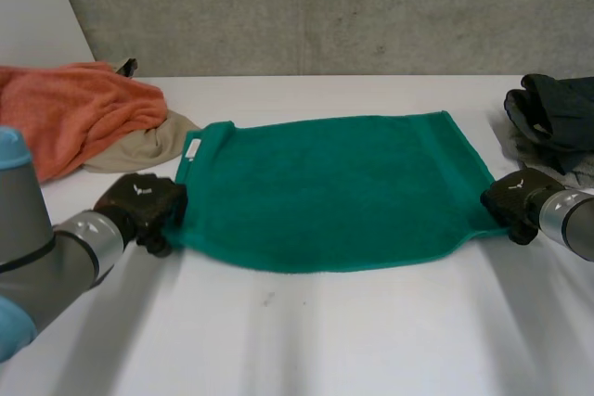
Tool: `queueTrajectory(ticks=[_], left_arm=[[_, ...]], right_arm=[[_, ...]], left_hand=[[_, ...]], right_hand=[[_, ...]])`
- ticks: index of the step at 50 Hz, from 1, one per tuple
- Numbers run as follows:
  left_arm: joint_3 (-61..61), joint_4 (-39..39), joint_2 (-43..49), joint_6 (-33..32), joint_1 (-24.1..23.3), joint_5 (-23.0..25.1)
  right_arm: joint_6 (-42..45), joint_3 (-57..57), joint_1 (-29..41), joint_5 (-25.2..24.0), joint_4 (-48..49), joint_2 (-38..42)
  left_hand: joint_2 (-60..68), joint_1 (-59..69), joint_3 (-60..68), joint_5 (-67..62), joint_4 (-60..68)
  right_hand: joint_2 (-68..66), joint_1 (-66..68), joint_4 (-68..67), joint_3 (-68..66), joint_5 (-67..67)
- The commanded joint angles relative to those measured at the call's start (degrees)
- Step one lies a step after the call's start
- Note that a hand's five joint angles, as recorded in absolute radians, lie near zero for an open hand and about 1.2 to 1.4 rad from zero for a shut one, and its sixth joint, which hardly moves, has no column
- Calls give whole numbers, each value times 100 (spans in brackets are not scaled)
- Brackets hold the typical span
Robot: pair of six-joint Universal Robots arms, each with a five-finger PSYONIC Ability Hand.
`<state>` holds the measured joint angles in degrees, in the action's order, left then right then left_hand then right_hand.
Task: Fold the laundry.
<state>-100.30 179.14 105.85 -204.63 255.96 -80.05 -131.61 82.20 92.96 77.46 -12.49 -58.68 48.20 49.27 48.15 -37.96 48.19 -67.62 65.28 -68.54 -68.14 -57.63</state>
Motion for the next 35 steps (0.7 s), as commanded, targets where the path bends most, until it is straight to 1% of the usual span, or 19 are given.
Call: queueTrajectory(ticks=[1,15,20,22,27,35], left_arm=[[-244,-19,128,-296,33,51],[-297,-28,-30,-156,182,218],[-218,16,172,-182,164,157],[-95,34,348,-191,164,183],[256,104,629,-130,103,245],[933,403,1139,-129,-178,183]], right_arm=[[21,7,12,-3,1,41],[118,33,29,-3,1,112],[127,42,55,15,1,129],[127,51,64,23,-8,129],[144,51,56,23,1,138],[171,60,12,6,1,138]], left_hand=[[1213,1106,1218,-1236,1214],[1281,1174,1287,-1305,1283],[711,604,716,-734,712],[139,32,144,-163,141],[-233,-340,-228,209,-231],[-821,-928,-816,798,-820]], right_hand=[[-1238,1472,-1146,-1186,-1237],[-1238,1472,-1146,-1186,-1237],[-1238,1472,-1146,-1186,-1237],[-1238,1472,-1146,-1186,-1237],[-1238,1472,-1146,-1186,-1237],[-1238,1472,-1146,-1186,-1237]])
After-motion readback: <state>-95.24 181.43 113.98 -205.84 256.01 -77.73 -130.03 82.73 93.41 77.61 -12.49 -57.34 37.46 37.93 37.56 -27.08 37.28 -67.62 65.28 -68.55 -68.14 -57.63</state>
